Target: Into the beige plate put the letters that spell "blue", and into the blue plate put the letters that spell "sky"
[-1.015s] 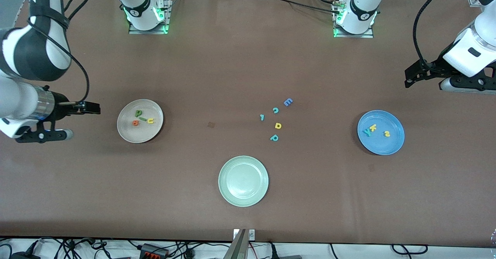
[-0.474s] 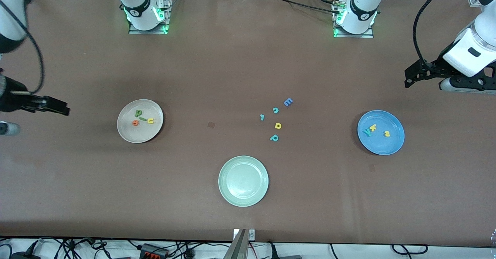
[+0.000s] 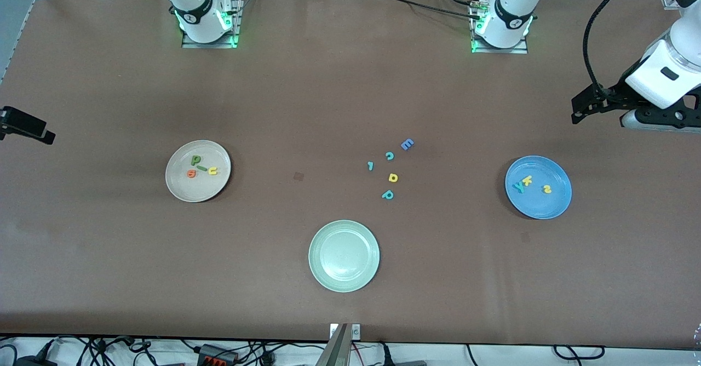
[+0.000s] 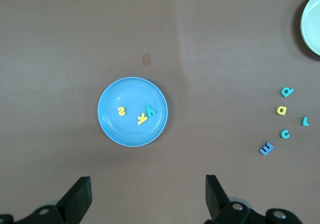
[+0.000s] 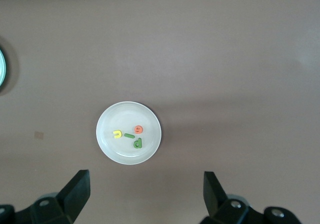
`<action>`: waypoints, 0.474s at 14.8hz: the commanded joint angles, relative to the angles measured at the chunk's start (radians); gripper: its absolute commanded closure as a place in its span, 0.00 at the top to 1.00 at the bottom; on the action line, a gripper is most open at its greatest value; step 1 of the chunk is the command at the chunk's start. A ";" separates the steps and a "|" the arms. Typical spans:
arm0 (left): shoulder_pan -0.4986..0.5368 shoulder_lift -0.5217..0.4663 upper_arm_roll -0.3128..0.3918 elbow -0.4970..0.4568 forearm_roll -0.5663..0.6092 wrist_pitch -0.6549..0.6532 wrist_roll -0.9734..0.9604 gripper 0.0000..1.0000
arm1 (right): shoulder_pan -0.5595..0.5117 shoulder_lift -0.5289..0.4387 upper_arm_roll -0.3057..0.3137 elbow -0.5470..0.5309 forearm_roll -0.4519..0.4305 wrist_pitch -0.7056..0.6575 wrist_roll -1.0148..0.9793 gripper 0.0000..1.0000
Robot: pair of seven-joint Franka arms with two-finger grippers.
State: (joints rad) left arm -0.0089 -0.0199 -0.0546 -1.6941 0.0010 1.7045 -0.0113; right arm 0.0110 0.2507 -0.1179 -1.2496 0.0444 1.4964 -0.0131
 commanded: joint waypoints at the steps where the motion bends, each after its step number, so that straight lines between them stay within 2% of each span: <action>1: 0.010 0.009 -0.008 0.027 -0.018 -0.022 0.008 1.00 | -0.022 -0.047 0.060 -0.089 -0.060 0.027 -0.002 1.00; 5: 0.010 0.009 -0.008 0.027 -0.018 -0.022 0.008 1.00 | -0.006 -0.073 0.060 -0.152 -0.064 0.039 0.001 1.00; 7: 0.010 0.009 -0.008 0.027 -0.018 -0.022 0.008 1.00 | -0.005 -0.147 0.060 -0.278 -0.067 0.120 -0.001 1.00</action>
State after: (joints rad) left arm -0.0089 -0.0199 -0.0547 -1.6941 0.0010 1.7045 -0.0113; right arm 0.0068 0.2149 -0.0658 -1.3706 -0.0043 1.5402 -0.0129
